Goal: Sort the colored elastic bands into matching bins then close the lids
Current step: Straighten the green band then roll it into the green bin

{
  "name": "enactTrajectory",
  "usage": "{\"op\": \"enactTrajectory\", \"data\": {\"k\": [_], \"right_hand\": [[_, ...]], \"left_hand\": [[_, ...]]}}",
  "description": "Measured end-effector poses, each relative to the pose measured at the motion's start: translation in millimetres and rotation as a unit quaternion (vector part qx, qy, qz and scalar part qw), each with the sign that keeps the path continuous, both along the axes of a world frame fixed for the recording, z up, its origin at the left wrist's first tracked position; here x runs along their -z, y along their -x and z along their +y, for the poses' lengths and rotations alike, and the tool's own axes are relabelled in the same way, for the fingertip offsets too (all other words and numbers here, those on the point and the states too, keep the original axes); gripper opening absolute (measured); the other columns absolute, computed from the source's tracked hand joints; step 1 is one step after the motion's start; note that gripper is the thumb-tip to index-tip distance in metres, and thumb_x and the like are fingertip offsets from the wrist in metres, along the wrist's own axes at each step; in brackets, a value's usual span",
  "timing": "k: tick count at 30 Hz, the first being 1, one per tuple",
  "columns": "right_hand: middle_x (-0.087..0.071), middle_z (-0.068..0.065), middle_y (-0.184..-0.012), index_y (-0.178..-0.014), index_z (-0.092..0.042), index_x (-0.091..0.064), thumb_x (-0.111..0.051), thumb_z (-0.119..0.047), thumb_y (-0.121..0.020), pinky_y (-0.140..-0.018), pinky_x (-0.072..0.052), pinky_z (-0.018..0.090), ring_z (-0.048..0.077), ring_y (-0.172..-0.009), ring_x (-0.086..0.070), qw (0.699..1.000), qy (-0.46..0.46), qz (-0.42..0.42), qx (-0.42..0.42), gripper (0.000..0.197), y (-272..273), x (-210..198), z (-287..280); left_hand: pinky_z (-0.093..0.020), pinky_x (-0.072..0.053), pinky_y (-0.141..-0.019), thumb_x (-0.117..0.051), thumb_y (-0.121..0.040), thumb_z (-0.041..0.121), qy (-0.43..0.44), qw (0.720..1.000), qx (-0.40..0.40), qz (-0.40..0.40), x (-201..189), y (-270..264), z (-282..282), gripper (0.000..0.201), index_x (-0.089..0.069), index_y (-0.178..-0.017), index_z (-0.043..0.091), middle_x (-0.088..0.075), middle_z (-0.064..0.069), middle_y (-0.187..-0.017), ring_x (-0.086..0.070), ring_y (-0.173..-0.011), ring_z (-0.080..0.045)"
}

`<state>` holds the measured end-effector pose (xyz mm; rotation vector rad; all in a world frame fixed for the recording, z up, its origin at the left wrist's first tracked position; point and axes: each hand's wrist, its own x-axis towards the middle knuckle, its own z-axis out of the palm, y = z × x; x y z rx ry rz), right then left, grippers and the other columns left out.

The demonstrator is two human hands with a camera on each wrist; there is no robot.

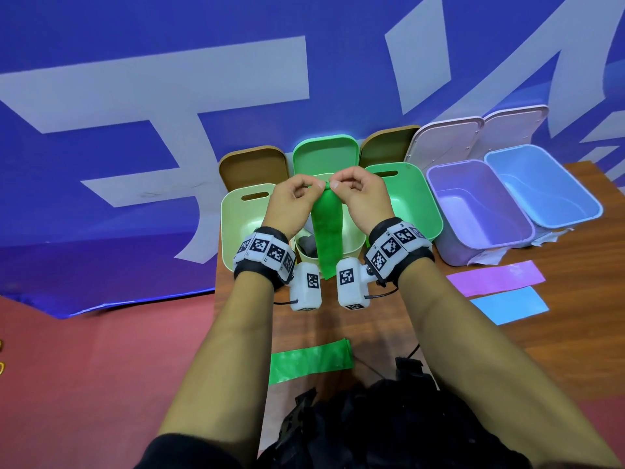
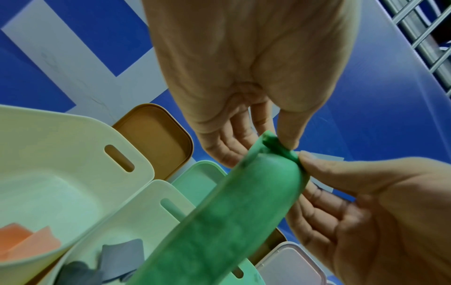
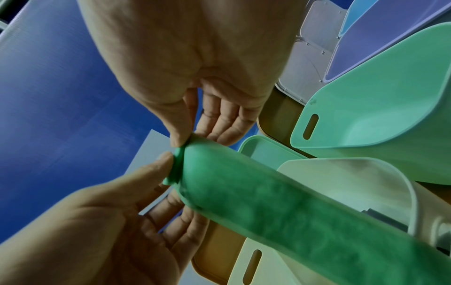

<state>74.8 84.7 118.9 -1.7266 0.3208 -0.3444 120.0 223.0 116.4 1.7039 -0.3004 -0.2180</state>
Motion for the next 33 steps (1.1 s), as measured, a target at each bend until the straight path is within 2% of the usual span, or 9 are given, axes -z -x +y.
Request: {"op": "enactTrajectory", "data": {"k": [2,5,9,13,17,21,25,28,33], "right_hand": [[-0.064,-0.003,-0.081,-0.087,-0.020,-0.067,-0.067,-0.008,-0.090,-0.082,-0.052,0.025,0.008,-0.077,-0.058,1.000,-0.001,0.004,-0.004,0.012,0,1,0],[-0.065,-0.002,-0.085,-0.090,-0.022,-0.068,-0.067,-0.013,-0.091,-0.083,-0.053,0.030,0.010,-0.081,-0.060,1.000,-0.011,0.010,-0.007,0.008,1,4,1],[-0.067,-0.005,-0.082,-0.088,-0.021,-0.068,-0.064,-0.017,-0.094,-0.085,-0.053,0.034,0.012,-0.082,-0.062,1.000,-0.002,0.006,-0.010,0.008,0,5,3],[-0.064,-0.002,-0.080,-0.091,-0.017,-0.069,-0.065,-0.011,-0.092,-0.080,-0.051,0.026,0.010,-0.078,-0.059,1.000,-0.002,-0.001,-0.007,0.007,0,4,3],[-0.061,-0.005,-0.074,-0.097,-0.017,-0.070,-0.066,-0.011,-0.092,-0.073,-0.046,0.017,0.004,-0.070,-0.056,1.000,-0.007,-0.001,-0.011,0.009,3,5,4],[-0.062,-0.008,-0.072,-0.098,-0.017,-0.070,-0.064,-0.016,-0.094,-0.072,-0.047,0.021,0.001,-0.067,-0.057,1.000,-0.019,0.003,-0.004,0.007,5,7,5],[-0.057,-0.009,-0.067,-0.097,-0.012,-0.070,-0.063,-0.010,-0.093,-0.067,-0.043,0.014,-0.002,-0.062,-0.053,1.000,-0.009,-0.002,-0.001,0.008,7,4,2],[-0.054,-0.004,-0.068,-0.095,-0.018,-0.070,-0.065,-0.009,-0.091,-0.068,-0.045,0.018,0.008,-0.067,-0.051,1.000,-0.003,-0.007,-0.011,0.011,8,2,1],[-0.062,-0.005,-0.072,-0.093,-0.024,-0.071,-0.066,-0.016,-0.092,-0.077,-0.050,0.031,0.011,-0.073,-0.058,1.000,-0.011,0.000,-0.002,0.009,9,5,1]], "left_hand": [[-0.026,-0.050,-0.076,-0.064,-0.092,0.010,-0.008,1.000,-0.001,-0.008,1,0,0,0.012,-0.068,-0.084,0.019,-0.065,-0.002,-0.077,-0.059,-0.074,-0.013],[-0.019,-0.049,-0.071,-0.065,-0.092,0.005,-0.004,1.000,0.000,-0.016,-1,0,0,0.012,-0.066,-0.086,0.016,-0.061,-0.005,-0.076,-0.056,-0.071,-0.011],[-0.020,-0.050,-0.071,-0.065,-0.092,0.006,0.003,1.000,-0.009,-0.019,-1,0,1,0.008,-0.067,-0.090,0.013,-0.062,-0.001,-0.074,-0.057,-0.069,-0.009],[-0.039,-0.053,-0.081,-0.061,-0.096,0.015,0.021,1.000,-0.009,0.015,5,0,3,0.011,-0.067,-0.087,0.017,-0.067,-0.007,-0.080,-0.062,-0.078,-0.018],[-0.031,-0.044,-0.071,-0.061,-0.095,0.010,0.004,1.000,-0.016,0.006,5,2,4,0.013,-0.067,-0.087,0.018,-0.054,-0.008,-0.069,-0.049,-0.070,-0.020],[-0.032,-0.050,-0.074,-0.062,-0.092,0.005,0.024,1.000,-0.002,0.006,0,3,3,0.014,-0.068,-0.090,0.017,-0.059,-0.014,-0.075,-0.056,-0.074,-0.023],[-0.035,-0.054,-0.079,-0.062,-0.094,0.010,0.028,0.999,-0.003,0.020,-1,6,0,0.010,-0.068,-0.088,0.017,-0.066,-0.005,-0.075,-0.063,-0.074,-0.016],[-0.034,-0.046,-0.074,-0.065,-0.092,0.015,0.014,1.000,-0.007,0.003,0,8,0,0.005,-0.068,-0.090,0.019,-0.055,-0.012,-0.071,-0.053,-0.071,-0.021],[-0.031,-0.033,-0.070,-0.068,-0.087,0.015,0.009,1.000,-0.005,-0.021,-5,10,-1,0.006,-0.068,-0.091,0.020,-0.041,-0.009,-0.071,-0.036,-0.069,-0.022]]}}
